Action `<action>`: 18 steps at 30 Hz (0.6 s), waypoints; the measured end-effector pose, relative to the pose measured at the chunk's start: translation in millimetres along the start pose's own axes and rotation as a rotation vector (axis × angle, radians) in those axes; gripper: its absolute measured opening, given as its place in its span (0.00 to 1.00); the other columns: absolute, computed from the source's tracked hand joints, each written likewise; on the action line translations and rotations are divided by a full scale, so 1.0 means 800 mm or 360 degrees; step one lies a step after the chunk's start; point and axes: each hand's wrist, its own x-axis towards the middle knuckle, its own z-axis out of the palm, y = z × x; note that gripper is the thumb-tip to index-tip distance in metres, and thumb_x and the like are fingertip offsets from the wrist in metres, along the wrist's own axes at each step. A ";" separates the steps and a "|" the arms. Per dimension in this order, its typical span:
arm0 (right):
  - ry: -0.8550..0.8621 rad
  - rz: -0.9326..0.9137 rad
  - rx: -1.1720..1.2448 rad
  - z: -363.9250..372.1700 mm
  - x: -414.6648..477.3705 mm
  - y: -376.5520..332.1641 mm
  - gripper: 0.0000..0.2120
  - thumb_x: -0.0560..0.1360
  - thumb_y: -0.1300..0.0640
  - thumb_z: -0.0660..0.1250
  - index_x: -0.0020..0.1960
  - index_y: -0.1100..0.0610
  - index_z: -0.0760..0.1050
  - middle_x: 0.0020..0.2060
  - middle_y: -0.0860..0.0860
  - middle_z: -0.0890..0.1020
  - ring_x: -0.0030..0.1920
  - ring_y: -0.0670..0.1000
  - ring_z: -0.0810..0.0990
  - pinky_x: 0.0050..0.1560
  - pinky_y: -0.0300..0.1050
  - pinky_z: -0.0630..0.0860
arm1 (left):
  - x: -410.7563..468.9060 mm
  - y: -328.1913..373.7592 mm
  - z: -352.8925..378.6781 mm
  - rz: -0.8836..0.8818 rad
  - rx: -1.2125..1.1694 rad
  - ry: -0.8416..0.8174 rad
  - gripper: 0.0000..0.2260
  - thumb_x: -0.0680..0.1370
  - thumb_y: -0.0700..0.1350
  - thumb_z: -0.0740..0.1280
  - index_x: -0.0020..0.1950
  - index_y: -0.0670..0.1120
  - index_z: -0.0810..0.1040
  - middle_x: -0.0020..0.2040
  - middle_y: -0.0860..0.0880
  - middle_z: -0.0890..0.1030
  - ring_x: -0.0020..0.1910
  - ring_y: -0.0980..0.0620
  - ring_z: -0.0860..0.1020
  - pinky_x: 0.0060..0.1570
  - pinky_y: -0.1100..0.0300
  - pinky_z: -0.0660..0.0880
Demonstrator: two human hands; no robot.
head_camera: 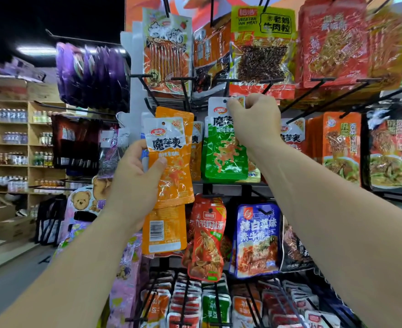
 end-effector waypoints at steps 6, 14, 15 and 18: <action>-0.0040 0.0078 0.0046 0.004 0.006 -0.008 0.25 0.76 0.58 0.69 0.29 0.51 0.56 0.21 0.44 0.55 0.28 0.52 0.56 0.32 0.46 0.59 | -0.002 0.000 0.000 0.0006 0.0024 0.0016 0.12 0.86 0.43 0.65 0.61 0.60 0.78 0.60 0.52 0.85 0.60 0.44 0.84 0.60 0.34 0.79; -0.0081 0.0061 -0.0251 0.007 0.009 0.018 0.25 0.79 0.52 0.70 0.30 0.54 0.59 0.25 0.50 0.60 0.28 0.53 0.59 0.31 0.46 0.55 | -0.002 -0.002 0.000 0.0016 0.0045 0.0001 0.12 0.85 0.43 0.65 0.62 0.60 0.78 0.59 0.53 0.85 0.60 0.46 0.84 0.61 0.35 0.79; -0.0107 0.0032 -0.0352 0.007 0.008 0.023 0.25 0.80 0.50 0.69 0.31 0.55 0.61 0.26 0.51 0.63 0.28 0.52 0.61 0.29 0.47 0.56 | -0.002 -0.003 -0.001 0.0022 0.0053 -0.0001 0.12 0.85 0.43 0.65 0.62 0.60 0.78 0.60 0.52 0.85 0.60 0.45 0.83 0.61 0.35 0.79; -0.0161 -0.0057 -0.0495 0.005 0.000 0.044 0.14 0.81 0.48 0.69 0.43 0.57 0.74 0.35 0.50 0.74 0.35 0.50 0.72 0.31 0.43 0.62 | -0.002 -0.004 -0.002 0.0034 0.0065 -0.0011 0.12 0.85 0.44 0.66 0.62 0.61 0.79 0.61 0.52 0.85 0.61 0.43 0.83 0.61 0.34 0.78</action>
